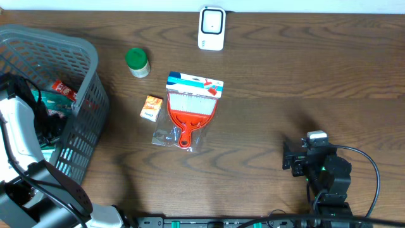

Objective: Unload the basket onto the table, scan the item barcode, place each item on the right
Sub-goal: 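Move the left gripper back into the basket toward the green glove pack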

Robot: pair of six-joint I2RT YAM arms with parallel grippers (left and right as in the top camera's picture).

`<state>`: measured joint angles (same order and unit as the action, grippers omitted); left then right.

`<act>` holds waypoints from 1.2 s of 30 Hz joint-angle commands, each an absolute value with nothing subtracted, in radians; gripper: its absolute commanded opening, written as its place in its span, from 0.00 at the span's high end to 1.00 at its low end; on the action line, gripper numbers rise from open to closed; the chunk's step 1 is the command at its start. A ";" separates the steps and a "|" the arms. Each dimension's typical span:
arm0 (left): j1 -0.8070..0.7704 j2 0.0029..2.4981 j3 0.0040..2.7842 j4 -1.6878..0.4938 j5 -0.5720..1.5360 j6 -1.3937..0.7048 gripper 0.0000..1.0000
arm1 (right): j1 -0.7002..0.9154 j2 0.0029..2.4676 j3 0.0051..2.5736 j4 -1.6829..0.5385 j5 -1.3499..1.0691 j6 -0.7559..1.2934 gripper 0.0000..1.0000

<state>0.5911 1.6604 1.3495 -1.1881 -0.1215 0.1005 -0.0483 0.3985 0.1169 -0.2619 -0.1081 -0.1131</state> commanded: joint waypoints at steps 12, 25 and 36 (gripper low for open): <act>0.661 1.651 1.346 -0.852 -0.169 0.104 0.00 | -0.051 0.398 0.115 -0.280 -0.113 -0.098 0.01; 0.816 1.651 1.346 -0.712 -0.169 0.055 0.00 | -0.051 0.398 0.115 -0.307 -0.113 -0.098 0.01; 1.068 1.651 1.346 -0.727 -0.005 -0.017 0.00 | -0.051 0.398 0.115 -0.308 -0.113 -0.098 0.01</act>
